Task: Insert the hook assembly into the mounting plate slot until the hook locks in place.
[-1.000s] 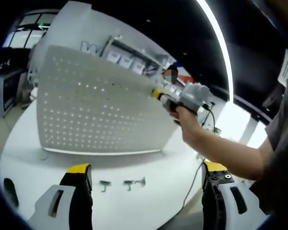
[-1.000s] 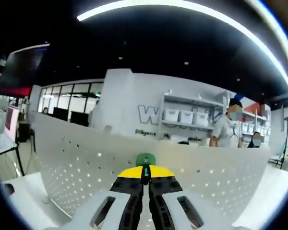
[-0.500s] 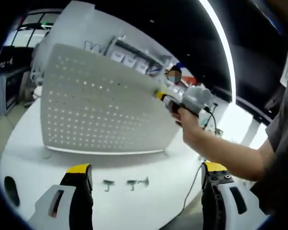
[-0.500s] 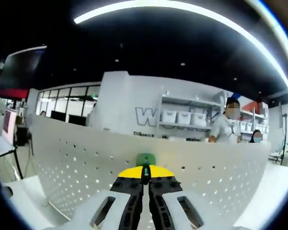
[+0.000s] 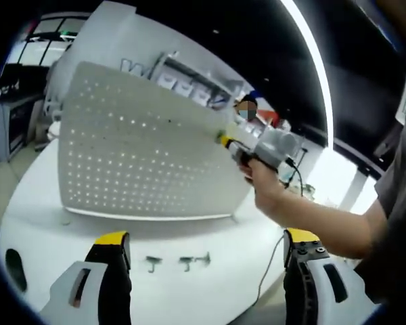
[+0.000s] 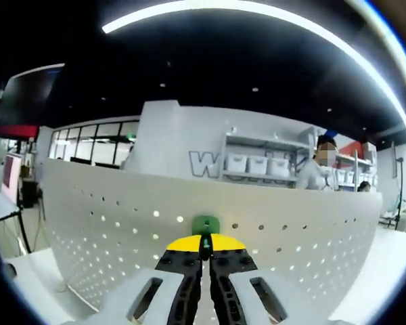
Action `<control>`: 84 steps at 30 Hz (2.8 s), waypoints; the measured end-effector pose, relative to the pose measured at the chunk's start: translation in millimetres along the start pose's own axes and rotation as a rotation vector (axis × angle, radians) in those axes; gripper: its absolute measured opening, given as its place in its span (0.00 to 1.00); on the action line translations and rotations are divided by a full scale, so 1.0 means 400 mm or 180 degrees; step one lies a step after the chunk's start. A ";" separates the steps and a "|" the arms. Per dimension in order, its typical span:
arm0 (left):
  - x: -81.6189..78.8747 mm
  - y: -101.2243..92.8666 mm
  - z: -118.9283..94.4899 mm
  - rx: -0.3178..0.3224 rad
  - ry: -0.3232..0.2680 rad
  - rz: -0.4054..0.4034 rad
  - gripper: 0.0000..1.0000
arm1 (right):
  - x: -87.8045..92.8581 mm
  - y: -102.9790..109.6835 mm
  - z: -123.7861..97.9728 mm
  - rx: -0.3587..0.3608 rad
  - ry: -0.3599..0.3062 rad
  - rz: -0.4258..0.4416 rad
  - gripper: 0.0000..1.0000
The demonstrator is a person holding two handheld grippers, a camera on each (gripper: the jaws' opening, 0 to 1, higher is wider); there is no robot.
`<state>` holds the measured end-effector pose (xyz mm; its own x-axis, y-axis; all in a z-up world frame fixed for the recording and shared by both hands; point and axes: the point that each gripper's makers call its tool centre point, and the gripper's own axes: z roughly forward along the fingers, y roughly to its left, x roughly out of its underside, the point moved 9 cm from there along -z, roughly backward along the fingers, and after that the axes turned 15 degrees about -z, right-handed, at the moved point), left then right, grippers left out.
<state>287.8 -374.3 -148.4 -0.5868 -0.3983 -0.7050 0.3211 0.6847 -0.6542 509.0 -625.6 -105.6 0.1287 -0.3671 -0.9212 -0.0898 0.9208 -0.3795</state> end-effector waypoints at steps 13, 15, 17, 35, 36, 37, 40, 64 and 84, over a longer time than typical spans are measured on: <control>0.008 -0.002 -0.001 0.0017 0.0030 -0.0020 0.95 | -0.009 -0.004 0.005 -0.0056 0.0178 -0.0062 0.01; 0.009 -0.003 -0.003 0.0025 0.0037 -0.0012 0.96 | -0.009 -0.004 0.006 -0.0064 0.0193 -0.0086 0.02; 0.010 -0.003 -0.004 0.0022 0.0041 -0.0010 0.96 | -0.008 0.001 0.004 -0.0085 0.0212 -0.0092 0.03; 0.013 -0.020 -0.028 0.0054 -0.0016 0.0069 0.96 | -0.087 -0.046 -0.031 -0.0083 0.0098 -0.0187 0.15; 0.016 -0.020 -0.029 0.0052 -0.0002 0.0076 0.96 | -0.090 -0.049 -0.038 -0.0090 0.0095 -0.0177 0.15; 0.018 -0.020 -0.030 0.0053 0.0000 0.0082 0.96 | -0.092 -0.052 -0.043 -0.0095 0.0091 -0.0170 0.16; 0.023 -0.023 -0.039 0.0056 -0.0002 0.0092 0.96 | -0.096 -0.060 -0.066 -0.0103 0.0097 -0.0135 0.18; 0.058 -0.038 -0.069 0.0033 0.0054 0.0155 0.95 | 0.035 0.005 -0.346 -0.0695 0.0588 -0.0135 0.28; 0.077 -0.033 -0.069 0.0014 0.0147 0.0202 0.94 | 0.195 0.076 -0.587 -0.1211 0.1221 -0.0186 0.29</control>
<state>245.0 -379.0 -154.0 -0.5988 -0.3256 -0.7317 0.3620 0.7049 -0.6100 284.4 -657.3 -209.2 -0.2191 -0.5035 -0.8358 -0.4536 0.8110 -0.3696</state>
